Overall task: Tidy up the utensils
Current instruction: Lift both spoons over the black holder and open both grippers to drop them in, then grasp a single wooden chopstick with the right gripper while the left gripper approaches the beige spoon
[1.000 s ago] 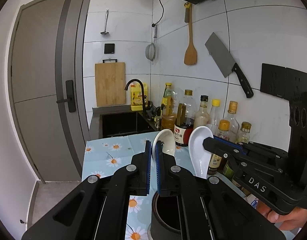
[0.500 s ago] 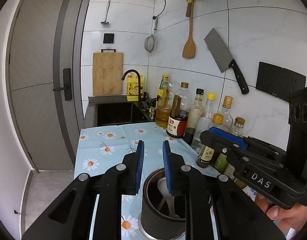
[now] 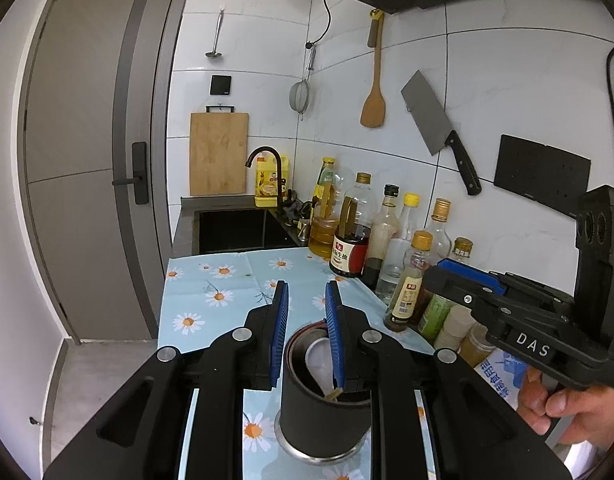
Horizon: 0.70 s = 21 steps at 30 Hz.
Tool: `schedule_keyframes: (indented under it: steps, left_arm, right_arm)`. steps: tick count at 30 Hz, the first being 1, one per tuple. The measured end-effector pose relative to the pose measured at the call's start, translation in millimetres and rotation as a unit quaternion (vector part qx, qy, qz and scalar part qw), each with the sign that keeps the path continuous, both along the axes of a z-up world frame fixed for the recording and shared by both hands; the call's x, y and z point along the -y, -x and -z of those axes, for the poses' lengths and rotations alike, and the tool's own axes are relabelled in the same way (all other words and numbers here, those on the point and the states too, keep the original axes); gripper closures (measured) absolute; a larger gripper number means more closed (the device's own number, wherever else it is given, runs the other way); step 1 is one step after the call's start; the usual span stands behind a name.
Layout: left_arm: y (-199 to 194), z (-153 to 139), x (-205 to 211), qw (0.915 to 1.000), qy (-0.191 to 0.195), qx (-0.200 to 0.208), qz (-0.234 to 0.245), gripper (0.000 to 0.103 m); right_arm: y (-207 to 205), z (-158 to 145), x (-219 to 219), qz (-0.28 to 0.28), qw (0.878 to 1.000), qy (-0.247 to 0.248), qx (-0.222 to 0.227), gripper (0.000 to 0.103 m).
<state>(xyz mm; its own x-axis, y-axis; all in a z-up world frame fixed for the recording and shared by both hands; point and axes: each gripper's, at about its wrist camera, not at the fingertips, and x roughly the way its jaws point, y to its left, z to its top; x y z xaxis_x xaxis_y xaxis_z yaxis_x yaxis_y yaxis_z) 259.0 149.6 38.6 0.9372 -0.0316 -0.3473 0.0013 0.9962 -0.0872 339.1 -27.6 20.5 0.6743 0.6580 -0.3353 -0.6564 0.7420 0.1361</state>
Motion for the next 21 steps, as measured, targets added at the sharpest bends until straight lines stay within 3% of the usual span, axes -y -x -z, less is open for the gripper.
schedule_keyframes:
  steps: [2, 6, 9, 15, 21]
  left_arm:
    - [7, -1, 0, 1.0000, 0.003, -0.001, 0.000, 0.085]
    - [16, 1, -2, 0.9995, 0.023, -0.020, 0.009, 0.085]
    - [26, 3, -1, 0.9993, 0.025, -0.027, 0.011, 0.085]
    - [47, 11, -4, 0.9959, 0.068, -0.055, 0.020, 0.085]
    - [68, 26, -1, 0.9942, 0.078, -0.070, 0.021, 0.079]
  right_arm:
    - [4, -1, 5, -0.003, 1.000, 0.008, -0.004, 0.077]
    - [9, -1, 13, -0.007, 0.999, 0.027, -0.020, 0.059]
    - [12, 3, 18, -0.008, 0.998, 0.042, -0.038, 0.058]
    - [17, 14, 27, -0.013, 0.993, 0.086, -0.078, 0.058]
    - [17, 36, 30, -0.028, 0.978, 0.144, -0.146, 0.058]
